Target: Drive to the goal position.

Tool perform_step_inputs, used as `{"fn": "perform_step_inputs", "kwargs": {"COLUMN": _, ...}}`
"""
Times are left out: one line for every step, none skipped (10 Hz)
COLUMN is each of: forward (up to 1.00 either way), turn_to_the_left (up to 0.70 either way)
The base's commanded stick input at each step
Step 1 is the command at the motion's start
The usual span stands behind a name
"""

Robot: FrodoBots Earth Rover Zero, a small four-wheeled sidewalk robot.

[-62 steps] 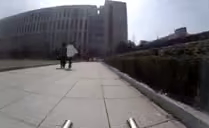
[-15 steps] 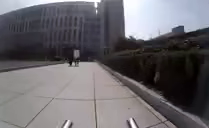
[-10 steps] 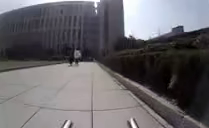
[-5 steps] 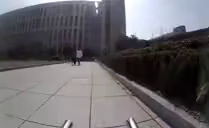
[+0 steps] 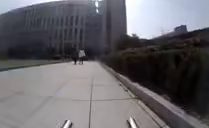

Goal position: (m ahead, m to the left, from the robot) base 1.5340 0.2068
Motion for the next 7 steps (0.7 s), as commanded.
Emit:
{"fn": "perform_step_inputs", "kwargs": {"forward": 0.7, "turn_to_the_left": 0.01}}
{"fn": "perform_step_inputs", "kwargs": {"forward": 0.7, "turn_to_the_left": 0.01}}
{"fn": "perform_step_inputs", "kwargs": {"forward": 0.7, "turn_to_the_left": 0.01}}
{"fn": "perform_step_inputs", "kwargs": {"forward": 0.7, "turn_to_the_left": 0.01}}
{"fn": "perform_step_inputs", "kwargs": {"forward": 0.7, "turn_to_the_left": -0.06}}
{"fn": "perform_step_inputs", "kwargs": {"forward": 0.7, "turn_to_the_left": -0.12}}
{"fn": "perform_step_inputs", "kwargs": {"forward": 0.7, "turn_to_the_left": -0.18}}
